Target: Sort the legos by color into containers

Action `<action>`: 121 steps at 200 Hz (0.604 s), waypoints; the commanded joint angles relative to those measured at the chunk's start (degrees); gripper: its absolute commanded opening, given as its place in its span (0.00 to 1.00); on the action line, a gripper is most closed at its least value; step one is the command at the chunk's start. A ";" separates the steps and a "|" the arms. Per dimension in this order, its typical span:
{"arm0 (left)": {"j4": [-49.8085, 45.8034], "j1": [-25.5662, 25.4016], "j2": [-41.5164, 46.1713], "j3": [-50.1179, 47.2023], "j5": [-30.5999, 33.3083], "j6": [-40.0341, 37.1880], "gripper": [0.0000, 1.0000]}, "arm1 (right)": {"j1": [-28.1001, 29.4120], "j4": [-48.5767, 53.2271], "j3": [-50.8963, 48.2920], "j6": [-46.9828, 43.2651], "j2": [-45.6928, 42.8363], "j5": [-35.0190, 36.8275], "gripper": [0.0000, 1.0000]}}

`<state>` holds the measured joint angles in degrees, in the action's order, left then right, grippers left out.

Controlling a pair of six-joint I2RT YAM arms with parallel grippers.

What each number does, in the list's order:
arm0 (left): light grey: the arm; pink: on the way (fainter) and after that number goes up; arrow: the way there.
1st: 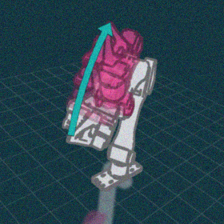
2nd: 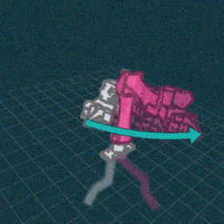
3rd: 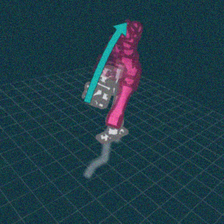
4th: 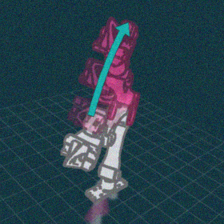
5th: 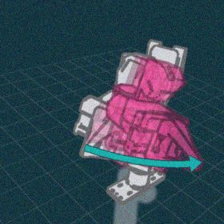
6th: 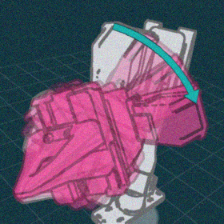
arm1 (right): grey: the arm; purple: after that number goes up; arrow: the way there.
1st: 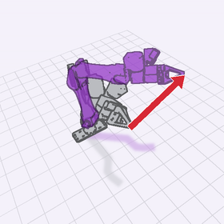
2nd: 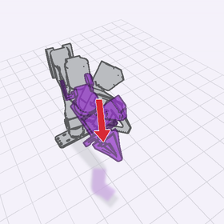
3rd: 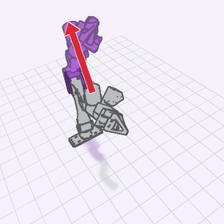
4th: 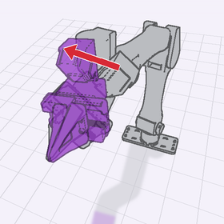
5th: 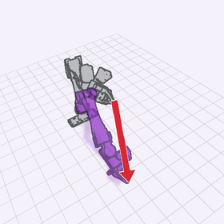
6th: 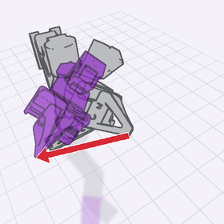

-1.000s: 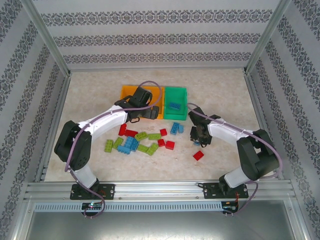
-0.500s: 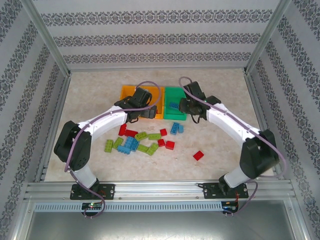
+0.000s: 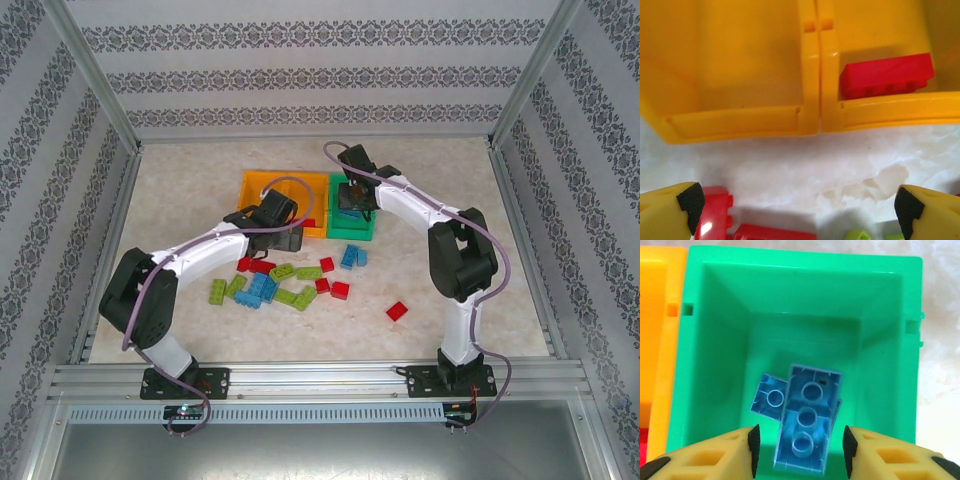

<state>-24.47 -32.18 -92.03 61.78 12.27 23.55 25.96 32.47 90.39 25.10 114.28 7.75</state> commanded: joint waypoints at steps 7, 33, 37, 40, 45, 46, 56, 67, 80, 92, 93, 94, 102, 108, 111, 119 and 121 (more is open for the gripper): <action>-3.59 0.49 3.52 -3.11 2.49 2.42 0.99 | -0.64 1.39 1.85 -0.74 1.01 1.04 0.54; -4.80 2.69 4.89 -6.06 2.32 3.72 0.99 | -0.58 1.05 1.30 -1.07 0.26 0.28 0.62; -4.73 3.20 5.20 -6.56 1.82 3.97 0.99 | -0.56 0.70 0.98 -1.15 -0.07 0.10 0.63; -4.67 3.74 5.53 -6.92 1.44 4.14 0.99 | -0.48 0.55 0.69 -1.14 -0.36 -0.09 0.63; -4.43 4.40 6.06 -7.48 0.67 4.30 0.99 | -0.38 0.17 0.23 -1.19 -0.86 -0.25 0.63; -4.40 4.54 6.15 -7.64 0.53 4.30 0.99 | -0.38 0.07 0.14 -1.24 -0.97 -0.31 0.64; -3.97 5.87 7.20 -8.80 -0.63 4.39 0.99 | -0.08 -0.51 -0.82 -1.39 -1.95 -0.38 0.65; -3.68 7.40 7.95 -9.83 -1.68 4.51 1.00 | -0.01 -0.95 -1.79 -1.38 -3.02 -0.37 0.65; -2.94 9.39 8.04 -10.82 -3.69 4.39 1.00 | 0.06 -1.31 -2.81 -1.43 -4.02 -0.52 0.66; -1.99 10.97 7.70 -11.51 -5.76 4.02 0.98 | 0.12 -1.61 -3.77 -1.31 -4.84 -0.54 0.67; -1.90 11.07 7.63 -11.55 -5.94 3.99 0.98 | 0.05 -1.61 -3.84 -1.30 -4.89 -0.50 0.67; -1.85 11.17 7.60 -11.62 -6.12 3.97 0.98 | 0.10 -1.62 -3.92 -1.25 -4.96 -0.52 0.67; -1.26 11.74 7.01 -11.70 -7.46 3.72 0.97 | 0.15 -1.74 -4.50 -1.13 -5.40 -0.41 0.68; -0.74 12.01 6.53 -11.85 -8.29 3.44 0.96 | 0.15 -1.88 -4.83 -1.11 -5.68 -0.39 0.68; -0.53 12.00 6.28 -11.78 -8.72 3.29 0.95 | 0.10 -1.95 -5.01 -1.11 -5.85 -0.35 0.68; -0.02 11.99 5.55 -11.55 -9.62 2.94 0.95 | 0.15 -1.97 -5.35 -1.02 -6.16 -0.33 0.68; 0.13 12.04 5.37 -11.58 -9.81 2.92 0.94 | 0.15 -2.04 -5.45 -1.02 -6.22 -0.22 0.68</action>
<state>-26.55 -20.80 -85.38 50.30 7.07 26.85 25.65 31.03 86.52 24.01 111.11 7.49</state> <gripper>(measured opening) 0.954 0.679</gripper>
